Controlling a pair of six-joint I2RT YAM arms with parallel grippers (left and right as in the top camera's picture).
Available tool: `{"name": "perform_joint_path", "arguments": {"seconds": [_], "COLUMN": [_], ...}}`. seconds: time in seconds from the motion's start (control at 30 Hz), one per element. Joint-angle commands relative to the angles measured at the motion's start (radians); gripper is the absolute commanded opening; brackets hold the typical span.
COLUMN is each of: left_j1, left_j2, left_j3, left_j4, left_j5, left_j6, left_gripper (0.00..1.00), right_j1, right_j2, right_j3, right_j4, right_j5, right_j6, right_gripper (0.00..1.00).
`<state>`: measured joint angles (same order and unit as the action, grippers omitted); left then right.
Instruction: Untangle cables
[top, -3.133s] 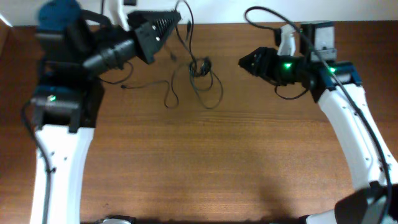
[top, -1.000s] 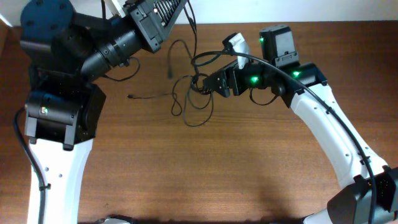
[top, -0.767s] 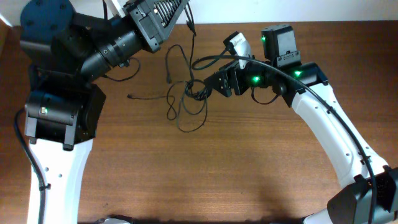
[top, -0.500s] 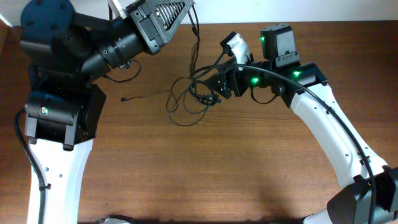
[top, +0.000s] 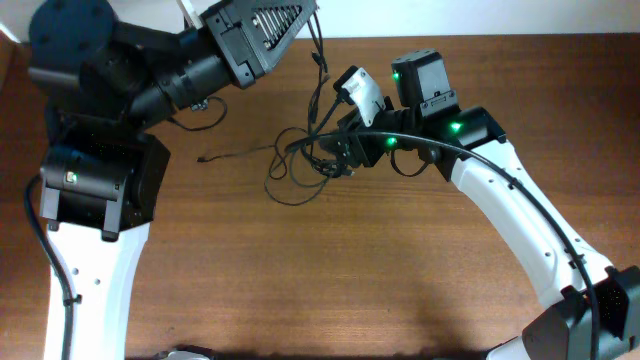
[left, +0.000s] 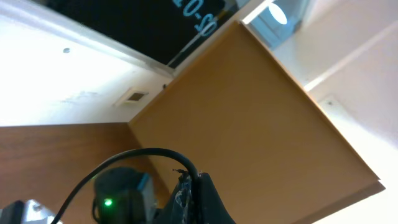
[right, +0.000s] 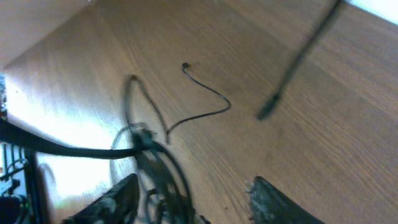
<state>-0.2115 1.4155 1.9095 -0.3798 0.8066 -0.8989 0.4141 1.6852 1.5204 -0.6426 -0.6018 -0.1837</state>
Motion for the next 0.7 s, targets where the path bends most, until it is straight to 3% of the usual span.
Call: {"name": "perform_joint_path", "arguments": {"seconds": [0.0,0.17,0.27,0.4,0.53,0.67], "left_j1": [-0.002,-0.002,-0.002,-0.002,-0.002,-0.002], "left_j2": [-0.007,-0.009,-0.009,-0.008,-0.008,-0.008], "left_j3": [0.02,0.02,0.02,0.019,0.019,0.019], "left_j4": [0.036,0.047,0.047,0.045,-0.035,-0.22], "left_j5": [0.054,0.054,0.054,0.046,-0.025,-0.319], "left_j6": [-0.042,-0.055,-0.054,-0.018,0.051,0.169], "left_gripper": [0.0,0.0,0.0,0.0,0.0,0.0], "right_j1": [-0.002,-0.002,-0.002,-0.002,-0.005,-0.023], "right_j2": [0.029,0.058,0.065,0.065,0.064,0.064], "right_j3": [-0.008,-0.008,-0.008,-0.007,-0.006,-0.006], "right_j4": [0.0,0.004,0.003,0.005,0.012,0.0], "right_j5": [0.031,0.005,0.004,0.005,0.016,0.104], "right_j6": [-0.003,0.0,0.001,0.037,0.124,0.273], "right_gripper": [0.52,0.51,0.25,0.04,0.04,0.04]}}
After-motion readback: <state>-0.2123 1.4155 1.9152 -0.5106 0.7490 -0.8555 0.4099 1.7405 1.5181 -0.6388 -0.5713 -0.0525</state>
